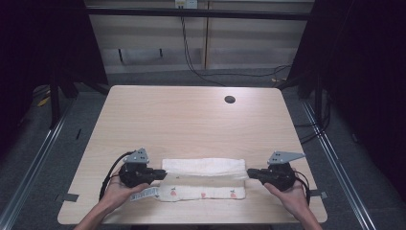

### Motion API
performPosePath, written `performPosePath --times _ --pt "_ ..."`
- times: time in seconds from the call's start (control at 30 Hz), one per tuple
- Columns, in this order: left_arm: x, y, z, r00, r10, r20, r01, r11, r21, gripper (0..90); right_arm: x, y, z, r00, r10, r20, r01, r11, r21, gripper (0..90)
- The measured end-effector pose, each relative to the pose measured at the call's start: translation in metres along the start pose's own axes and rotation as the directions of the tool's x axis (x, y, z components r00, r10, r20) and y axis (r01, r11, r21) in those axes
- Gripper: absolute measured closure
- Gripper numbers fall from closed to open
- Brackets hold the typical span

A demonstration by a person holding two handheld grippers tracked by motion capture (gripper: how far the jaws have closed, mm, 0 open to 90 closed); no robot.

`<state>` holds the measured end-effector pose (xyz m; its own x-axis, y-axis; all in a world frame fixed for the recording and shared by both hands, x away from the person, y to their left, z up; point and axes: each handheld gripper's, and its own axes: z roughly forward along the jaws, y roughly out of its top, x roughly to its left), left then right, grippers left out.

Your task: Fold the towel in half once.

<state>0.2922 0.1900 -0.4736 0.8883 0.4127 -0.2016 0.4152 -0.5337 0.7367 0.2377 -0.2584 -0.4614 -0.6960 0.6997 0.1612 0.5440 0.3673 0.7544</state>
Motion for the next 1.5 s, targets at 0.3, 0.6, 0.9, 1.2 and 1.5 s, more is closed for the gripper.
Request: performPosePath --times 0.3,0.6,0.9,1.2,1.5 --pt "-0.007 -0.008 0.003 0.9994 0.017 0.031 -0.018 0.9991 0.040 82.4 0.010 -0.018 0.006 0.9995 -0.007 -0.031 0.008 0.998 0.056 82.4" --pt "-0.010 -0.011 -0.008 0.9996 0.009 0.028 -0.010 0.9995 0.030 81.3 0.019 -0.025 -0.001 0.9992 -0.018 -0.035 0.021 0.997 0.080 76.2" --pt "0.003 0.004 0.006 1.0000 -0.007 -0.001 0.007 0.9990 0.043 77.3 0.020 -0.015 -0.006 0.9976 -0.019 -0.066 0.022 0.999 0.037 73.9" --pt "0.008 0.008 0.020 0.9999 -0.014 0.007 0.013 0.9964 0.083 70.2 -0.003 0.007 0.017 0.9995 -0.016 0.027 0.015 0.999 0.048 66.4" --pt "0.005 0.003 0.029 0.9999 0.011 -0.006 -0.010 0.9921 0.125 67.1 -0.032 0.028 0.054 0.9968 0.018 0.078 -0.024 0.997 0.073 59.0"
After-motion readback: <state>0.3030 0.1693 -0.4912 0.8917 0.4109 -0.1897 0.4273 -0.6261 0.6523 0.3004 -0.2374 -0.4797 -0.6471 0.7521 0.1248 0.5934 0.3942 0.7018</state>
